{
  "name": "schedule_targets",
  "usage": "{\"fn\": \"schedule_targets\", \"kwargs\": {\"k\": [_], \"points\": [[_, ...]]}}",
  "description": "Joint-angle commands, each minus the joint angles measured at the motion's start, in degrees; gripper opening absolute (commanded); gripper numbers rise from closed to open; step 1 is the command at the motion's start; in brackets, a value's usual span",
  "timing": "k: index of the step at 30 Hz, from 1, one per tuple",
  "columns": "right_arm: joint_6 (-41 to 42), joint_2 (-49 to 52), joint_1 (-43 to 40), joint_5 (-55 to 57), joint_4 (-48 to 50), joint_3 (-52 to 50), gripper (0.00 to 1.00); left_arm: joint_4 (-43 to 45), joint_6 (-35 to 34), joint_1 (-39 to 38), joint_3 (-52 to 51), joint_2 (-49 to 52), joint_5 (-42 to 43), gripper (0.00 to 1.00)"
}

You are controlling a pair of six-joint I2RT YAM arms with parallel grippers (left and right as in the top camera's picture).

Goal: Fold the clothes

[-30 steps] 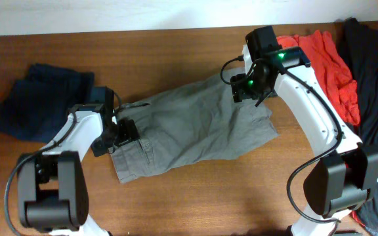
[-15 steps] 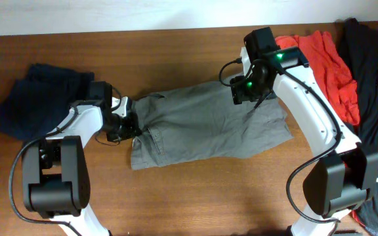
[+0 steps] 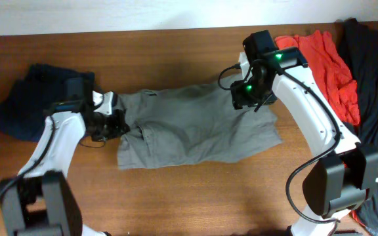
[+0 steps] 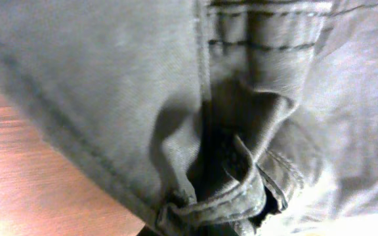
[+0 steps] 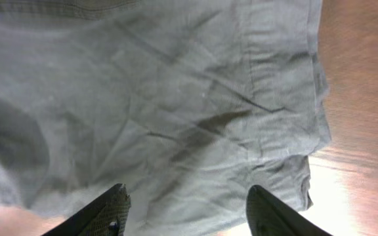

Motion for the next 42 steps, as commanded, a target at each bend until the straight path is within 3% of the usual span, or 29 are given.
{"fn": "schedule_targets", "kwargs": {"k": [1,2,6,8,15,23,27,31,42], "points": [[0.11,0.22,3.72,-5.97,0.28,-0.57,0.61,-1.53,-0.04,2.89,0.7,-4.9,-0.35,0.0],[0.11,0.33,5.09,-6.95,0.7,-0.57,0.57,-2.23,-0.02,3.3,0.7,-5.57,-0.35,0.0],[0.17,2.62,11.82,-7.48,3.5,-0.63,0.2,-4.85,0.02,3.8,0.81,-8.85,0.28,0.0],[0.39,4.66,14.23,-7.5,5.44,-1.22,0.14,-5.7,0.0,3.8,1.57,-10.29,0.28,0.0],[0.39,10.23,19.02,-7.58,15.85,-7.74,0.13,-8.55,-0.07,3.78,7.06,-12.57,0.44,0.0],[4.55,11.04,24.74,-13.42,35.39,-17.79,0.13,-9.66,-1.95,3.78,8.61,-12.55,6.4,0.0],[6.25,11.17,26.71,-11.17,38.1,-18.16,0.13,-10.12,-1.99,3.8,8.63,-12.55,9.79,0.0],[10.54,11.93,27.43,-7.23,39.71,-18.18,0.13,-9.81,-4.07,3.8,10.08,-12.55,19.34,0.0],[12.96,12.33,30.38,-6.91,47.5,-18.18,0.14,-11.15,-6.86,7.1,15.04,-12.55,19.15,0.0]]}}
